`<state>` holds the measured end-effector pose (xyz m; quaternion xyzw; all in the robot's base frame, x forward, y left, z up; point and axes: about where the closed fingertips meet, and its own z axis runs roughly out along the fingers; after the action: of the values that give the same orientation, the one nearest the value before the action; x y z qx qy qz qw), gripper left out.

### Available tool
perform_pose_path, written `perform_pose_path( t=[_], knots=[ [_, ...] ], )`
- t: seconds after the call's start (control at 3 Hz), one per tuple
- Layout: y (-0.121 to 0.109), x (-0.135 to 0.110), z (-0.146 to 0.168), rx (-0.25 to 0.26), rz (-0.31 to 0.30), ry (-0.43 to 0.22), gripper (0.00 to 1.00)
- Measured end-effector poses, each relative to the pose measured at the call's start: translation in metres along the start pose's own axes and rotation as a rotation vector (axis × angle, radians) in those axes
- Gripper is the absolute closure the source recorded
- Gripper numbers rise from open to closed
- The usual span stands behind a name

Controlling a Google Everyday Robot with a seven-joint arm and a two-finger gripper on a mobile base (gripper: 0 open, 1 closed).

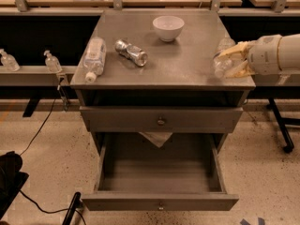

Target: Pick water bottle from middle drawer and place on counter

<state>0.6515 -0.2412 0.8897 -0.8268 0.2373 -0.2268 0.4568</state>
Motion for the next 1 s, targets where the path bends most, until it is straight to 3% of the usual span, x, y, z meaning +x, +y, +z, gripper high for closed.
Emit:
perform_pose_path(
  t=[0.33, 0.67, 1.0],
  knots=[
    [-0.0001, -0.0011, 0.0024, 0.000, 0.001, -0.005, 0.43],
    [-0.0004, -0.0030, 0.0065, 0.001, 0.000, -0.012, 0.10],
    [-0.0005, -0.0038, 0.0082, 0.001, 0.000, -0.015, 0.00]
  ],
)
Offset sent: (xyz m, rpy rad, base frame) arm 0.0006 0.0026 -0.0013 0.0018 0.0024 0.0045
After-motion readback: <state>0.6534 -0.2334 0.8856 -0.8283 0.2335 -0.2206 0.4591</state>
